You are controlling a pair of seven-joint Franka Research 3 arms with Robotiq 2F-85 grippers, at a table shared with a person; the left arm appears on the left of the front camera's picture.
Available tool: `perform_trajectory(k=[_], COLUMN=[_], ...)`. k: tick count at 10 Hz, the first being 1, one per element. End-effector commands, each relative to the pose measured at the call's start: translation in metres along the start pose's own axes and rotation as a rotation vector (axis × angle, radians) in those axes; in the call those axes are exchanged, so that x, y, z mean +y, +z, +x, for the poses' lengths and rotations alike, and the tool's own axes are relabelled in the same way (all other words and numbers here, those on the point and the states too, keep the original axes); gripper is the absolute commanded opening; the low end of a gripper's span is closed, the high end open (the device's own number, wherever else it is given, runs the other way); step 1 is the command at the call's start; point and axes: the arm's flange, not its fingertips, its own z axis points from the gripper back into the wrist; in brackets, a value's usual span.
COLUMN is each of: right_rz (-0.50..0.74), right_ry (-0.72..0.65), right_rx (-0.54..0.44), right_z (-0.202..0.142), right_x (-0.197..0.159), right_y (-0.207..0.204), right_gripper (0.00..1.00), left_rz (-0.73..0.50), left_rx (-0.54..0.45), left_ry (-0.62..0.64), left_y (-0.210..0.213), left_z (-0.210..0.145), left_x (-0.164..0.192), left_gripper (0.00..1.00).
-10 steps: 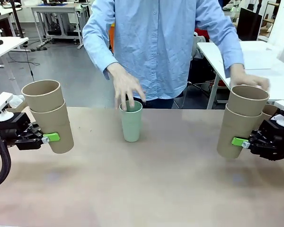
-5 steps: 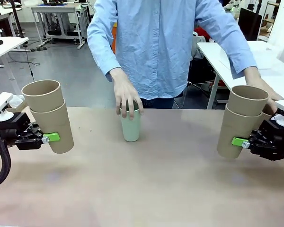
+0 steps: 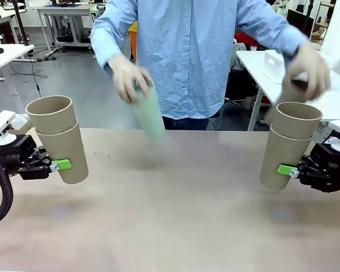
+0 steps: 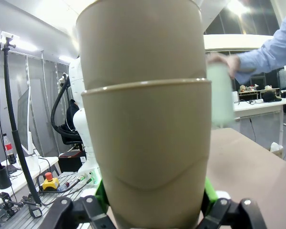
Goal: Stack the cups and store them in the basket.
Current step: Place the stack of Reusable plastic cups into the Pantry Basket.
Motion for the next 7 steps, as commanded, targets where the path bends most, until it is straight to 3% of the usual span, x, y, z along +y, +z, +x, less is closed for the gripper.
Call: perform_trajectory(k=[1,7], right_rz=[0.004,0.004], right_ry=[0.005,0.005], right_rx=[0.001,0.001], right_z=[0.0026,0.0026], right_x=[-0.0001,-0.0001], right_y=[-0.0023,-0.0023], right_gripper=[0.86,0.86], left_rz=[0.001,0.001], left_rx=[-0.007,-0.007], left_ry=[-0.005,-0.005], left_y=[0.0007,0.0007], left_z=[0.0028,0.0028], left_x=[-0.0015,-0.0015], left_gripper=[0.86,0.86])
